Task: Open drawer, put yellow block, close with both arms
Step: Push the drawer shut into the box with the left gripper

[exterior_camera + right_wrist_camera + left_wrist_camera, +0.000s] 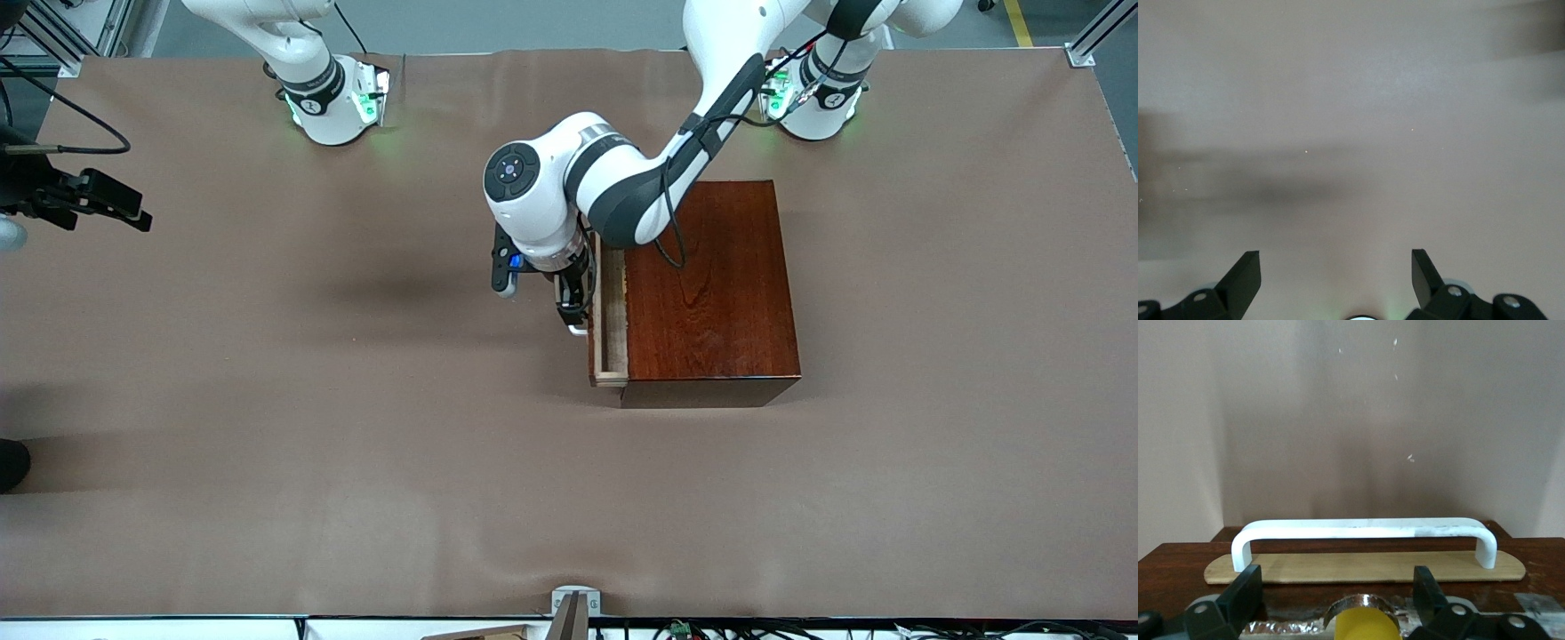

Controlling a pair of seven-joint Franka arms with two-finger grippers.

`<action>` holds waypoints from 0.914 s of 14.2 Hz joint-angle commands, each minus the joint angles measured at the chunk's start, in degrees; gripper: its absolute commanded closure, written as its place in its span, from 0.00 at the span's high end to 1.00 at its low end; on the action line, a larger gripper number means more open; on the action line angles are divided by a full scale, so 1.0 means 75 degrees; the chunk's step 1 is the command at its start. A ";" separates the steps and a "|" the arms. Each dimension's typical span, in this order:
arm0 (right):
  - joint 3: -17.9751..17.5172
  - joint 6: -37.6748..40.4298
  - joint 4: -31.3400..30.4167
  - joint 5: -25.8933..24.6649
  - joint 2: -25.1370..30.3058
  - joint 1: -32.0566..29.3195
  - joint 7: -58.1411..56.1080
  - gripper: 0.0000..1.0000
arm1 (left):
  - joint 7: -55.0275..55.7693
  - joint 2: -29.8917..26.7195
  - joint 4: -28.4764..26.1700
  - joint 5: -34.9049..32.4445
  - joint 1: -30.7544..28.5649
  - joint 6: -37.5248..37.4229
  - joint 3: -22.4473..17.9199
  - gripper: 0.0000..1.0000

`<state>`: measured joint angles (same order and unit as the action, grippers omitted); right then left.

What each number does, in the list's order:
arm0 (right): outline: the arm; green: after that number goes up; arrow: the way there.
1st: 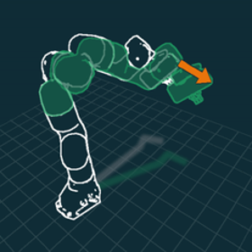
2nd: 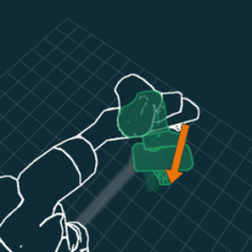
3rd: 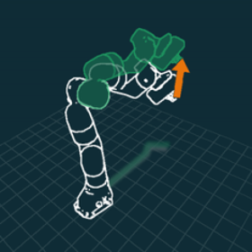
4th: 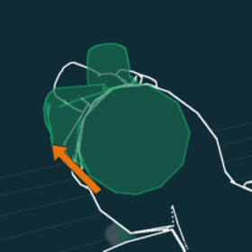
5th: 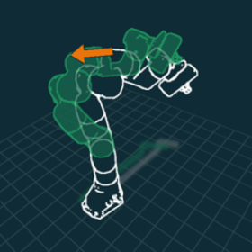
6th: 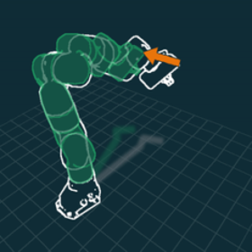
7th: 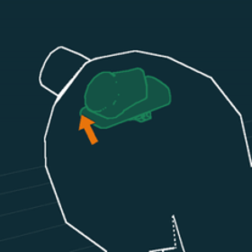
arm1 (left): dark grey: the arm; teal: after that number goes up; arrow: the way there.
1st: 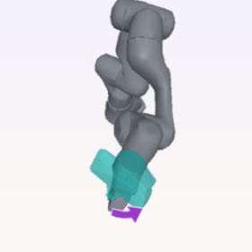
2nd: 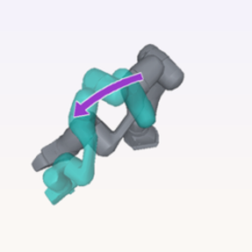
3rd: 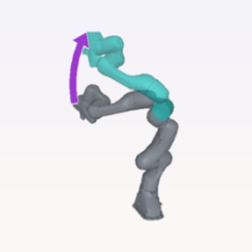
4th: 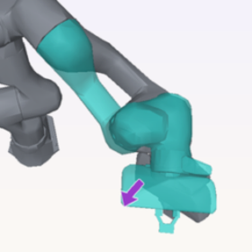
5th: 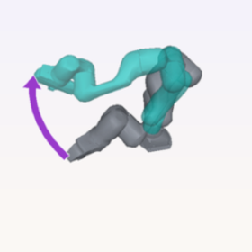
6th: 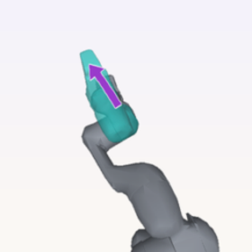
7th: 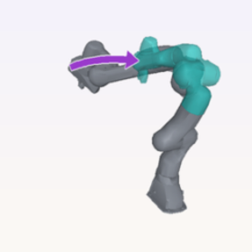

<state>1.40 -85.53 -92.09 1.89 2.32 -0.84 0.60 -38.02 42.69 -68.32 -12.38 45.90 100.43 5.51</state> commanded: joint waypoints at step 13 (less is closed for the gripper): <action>-0.0046 0.0060 -0.0084 0.0099 0.0148 0.0066 0.0037 1.00 | -0.0029 -0.0231 -0.0290 -0.0552 -0.0131 -0.1320 -0.0137 1.00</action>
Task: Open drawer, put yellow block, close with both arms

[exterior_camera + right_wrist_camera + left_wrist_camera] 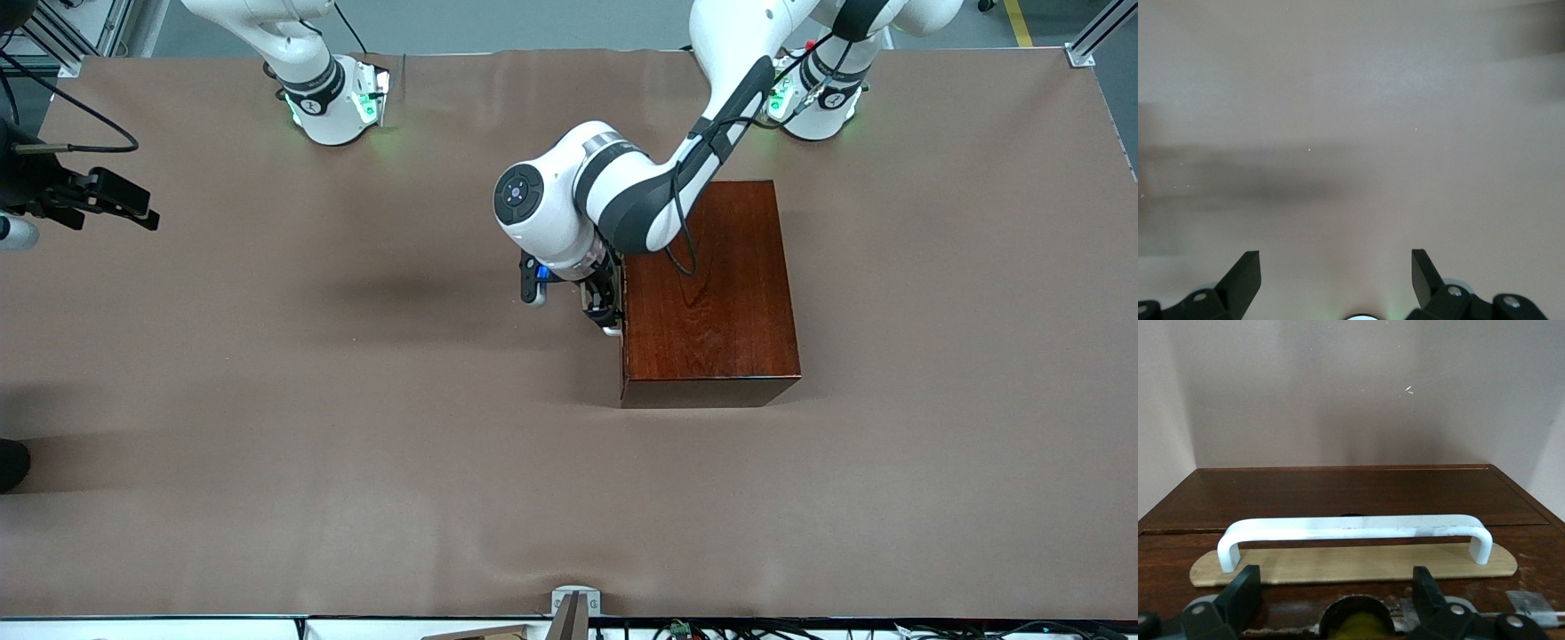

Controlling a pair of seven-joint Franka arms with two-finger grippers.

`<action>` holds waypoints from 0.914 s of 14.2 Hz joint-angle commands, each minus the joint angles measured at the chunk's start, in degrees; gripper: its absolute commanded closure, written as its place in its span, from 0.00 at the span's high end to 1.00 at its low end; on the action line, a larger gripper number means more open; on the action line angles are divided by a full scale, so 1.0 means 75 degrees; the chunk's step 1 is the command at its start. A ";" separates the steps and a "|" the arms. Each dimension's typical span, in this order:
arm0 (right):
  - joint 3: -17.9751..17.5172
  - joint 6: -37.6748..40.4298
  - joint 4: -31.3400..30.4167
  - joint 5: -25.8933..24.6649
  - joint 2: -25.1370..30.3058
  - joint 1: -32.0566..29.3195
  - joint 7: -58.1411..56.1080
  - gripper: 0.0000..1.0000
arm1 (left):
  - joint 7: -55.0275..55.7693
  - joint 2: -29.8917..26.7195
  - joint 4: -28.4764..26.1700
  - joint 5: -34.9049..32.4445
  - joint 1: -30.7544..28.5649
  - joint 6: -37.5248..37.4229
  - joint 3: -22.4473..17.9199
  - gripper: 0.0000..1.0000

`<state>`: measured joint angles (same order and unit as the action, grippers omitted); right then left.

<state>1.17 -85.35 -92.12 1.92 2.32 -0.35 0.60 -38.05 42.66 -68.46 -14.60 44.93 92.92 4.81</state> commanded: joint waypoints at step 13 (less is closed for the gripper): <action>-0.0016 0.0048 -0.0081 0.0096 0.0160 0.0000 0.0037 1.00 | 0.1917 -0.0671 -0.0095 0.0704 0.0021 0.2517 0.0120 1.00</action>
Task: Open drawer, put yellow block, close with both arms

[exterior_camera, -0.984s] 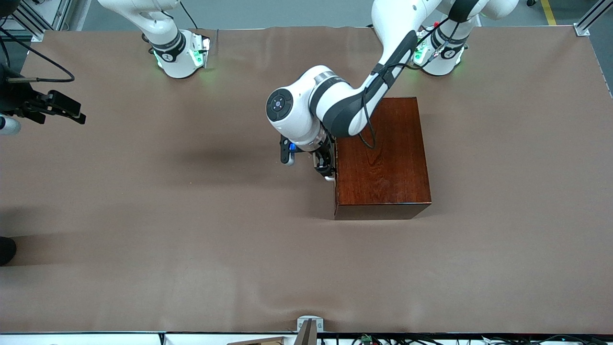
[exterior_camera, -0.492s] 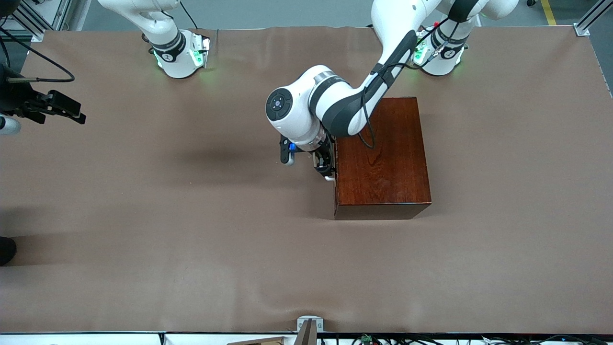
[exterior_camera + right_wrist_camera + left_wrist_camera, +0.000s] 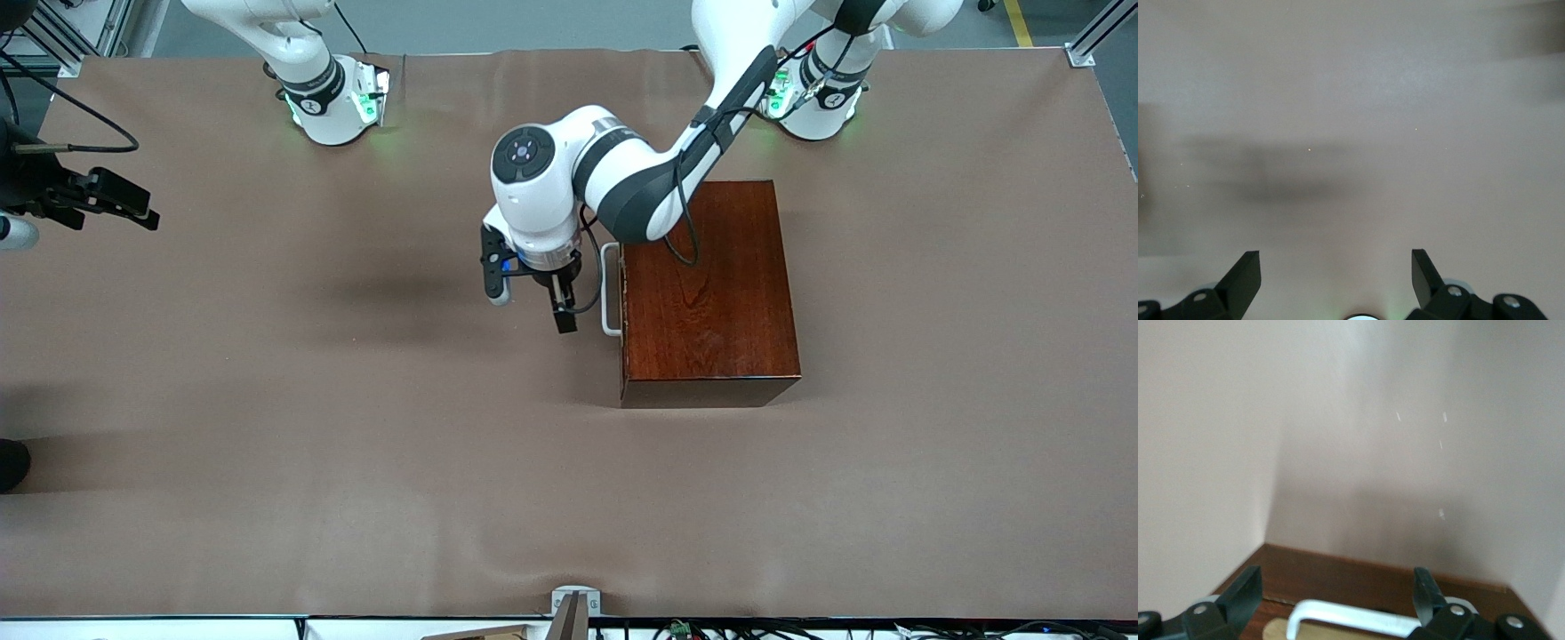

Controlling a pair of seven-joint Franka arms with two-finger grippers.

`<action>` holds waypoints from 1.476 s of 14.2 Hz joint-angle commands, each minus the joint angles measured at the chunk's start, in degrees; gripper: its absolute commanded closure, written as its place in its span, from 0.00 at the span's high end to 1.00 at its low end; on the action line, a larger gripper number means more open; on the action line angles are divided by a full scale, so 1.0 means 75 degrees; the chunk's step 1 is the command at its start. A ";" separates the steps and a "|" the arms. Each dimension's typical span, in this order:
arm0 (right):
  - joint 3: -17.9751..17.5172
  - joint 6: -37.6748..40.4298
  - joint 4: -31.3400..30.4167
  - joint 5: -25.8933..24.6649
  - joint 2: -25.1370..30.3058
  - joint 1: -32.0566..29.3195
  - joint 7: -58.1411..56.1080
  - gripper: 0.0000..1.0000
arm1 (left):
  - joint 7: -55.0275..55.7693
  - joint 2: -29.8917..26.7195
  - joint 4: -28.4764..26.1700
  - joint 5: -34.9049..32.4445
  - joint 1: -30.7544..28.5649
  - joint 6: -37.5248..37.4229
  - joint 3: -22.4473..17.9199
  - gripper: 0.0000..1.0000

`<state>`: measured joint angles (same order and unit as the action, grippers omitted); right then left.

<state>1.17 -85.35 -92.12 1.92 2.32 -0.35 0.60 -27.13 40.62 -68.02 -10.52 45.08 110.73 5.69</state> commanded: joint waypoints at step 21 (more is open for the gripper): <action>-0.0016 0.0095 -0.0081 0.0037 0.0183 0.0012 -0.0033 1.00 | 0.0793 -0.3939 -0.0609 0.0899 -0.5144 -0.3127 -0.0546 1.00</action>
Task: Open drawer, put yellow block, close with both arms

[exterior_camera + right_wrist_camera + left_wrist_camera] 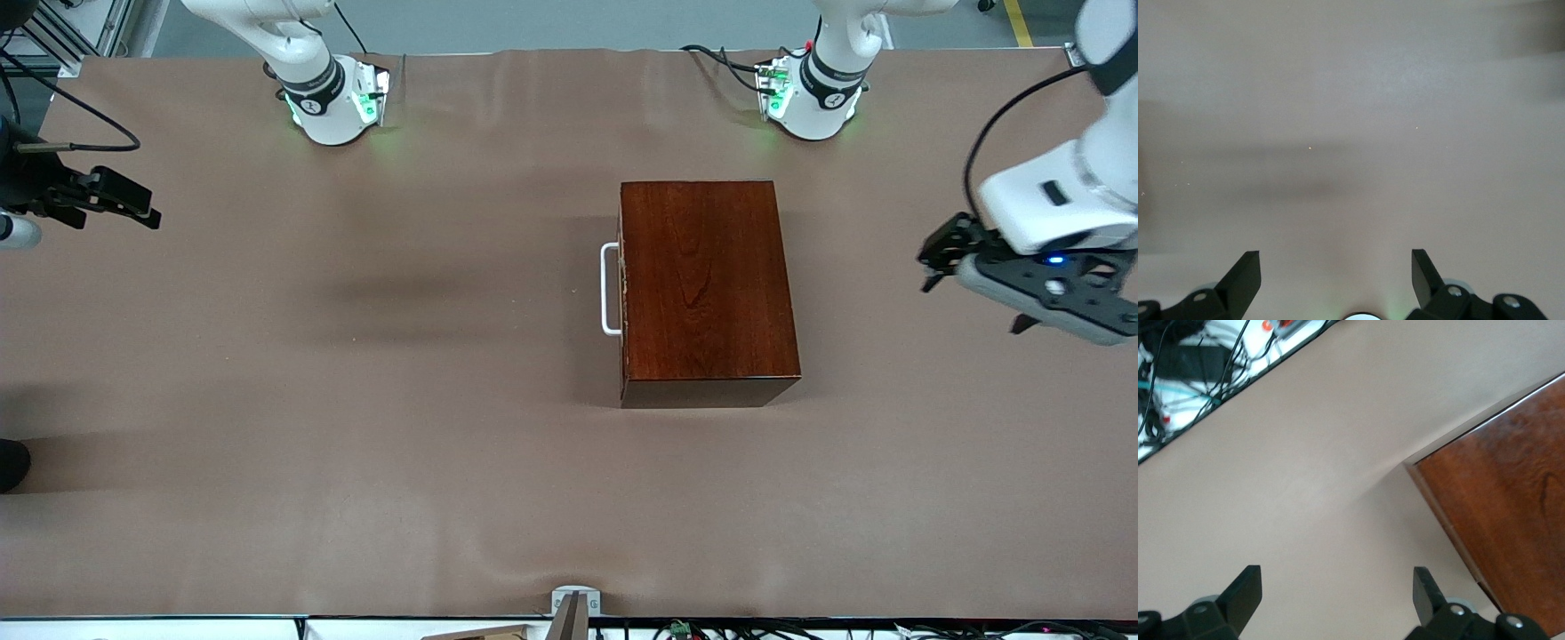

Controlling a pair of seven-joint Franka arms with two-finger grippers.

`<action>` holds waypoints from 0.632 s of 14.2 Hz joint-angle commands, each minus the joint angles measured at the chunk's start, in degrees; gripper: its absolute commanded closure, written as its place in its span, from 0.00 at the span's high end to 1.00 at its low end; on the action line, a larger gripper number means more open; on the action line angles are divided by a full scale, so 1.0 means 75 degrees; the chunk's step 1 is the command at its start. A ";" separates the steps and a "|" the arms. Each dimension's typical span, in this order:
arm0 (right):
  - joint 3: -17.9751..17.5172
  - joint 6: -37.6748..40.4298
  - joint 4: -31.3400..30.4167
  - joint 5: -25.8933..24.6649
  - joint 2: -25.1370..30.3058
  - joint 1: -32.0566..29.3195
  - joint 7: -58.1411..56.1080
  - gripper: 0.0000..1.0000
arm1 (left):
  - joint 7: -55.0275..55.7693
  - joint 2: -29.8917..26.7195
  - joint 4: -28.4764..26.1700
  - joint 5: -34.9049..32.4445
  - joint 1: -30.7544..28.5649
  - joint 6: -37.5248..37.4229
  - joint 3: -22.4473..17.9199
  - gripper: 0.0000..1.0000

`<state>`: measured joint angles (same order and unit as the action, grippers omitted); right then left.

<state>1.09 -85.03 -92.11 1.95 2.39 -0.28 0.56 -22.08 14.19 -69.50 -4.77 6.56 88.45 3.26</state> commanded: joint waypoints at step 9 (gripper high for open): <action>0.0018 0.0029 -0.0082 -0.0072 0.0174 -0.0068 -0.0426 1.00 | 0.2975 -0.1762 -0.2321 0.0683 0.0086 0.0031 -0.0728 1.00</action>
<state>1.39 -85.03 -92.11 1.82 2.46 -0.41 -1.85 -5.61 4.04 -82.81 -0.54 6.50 87.41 -1.76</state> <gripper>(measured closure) 0.000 0.000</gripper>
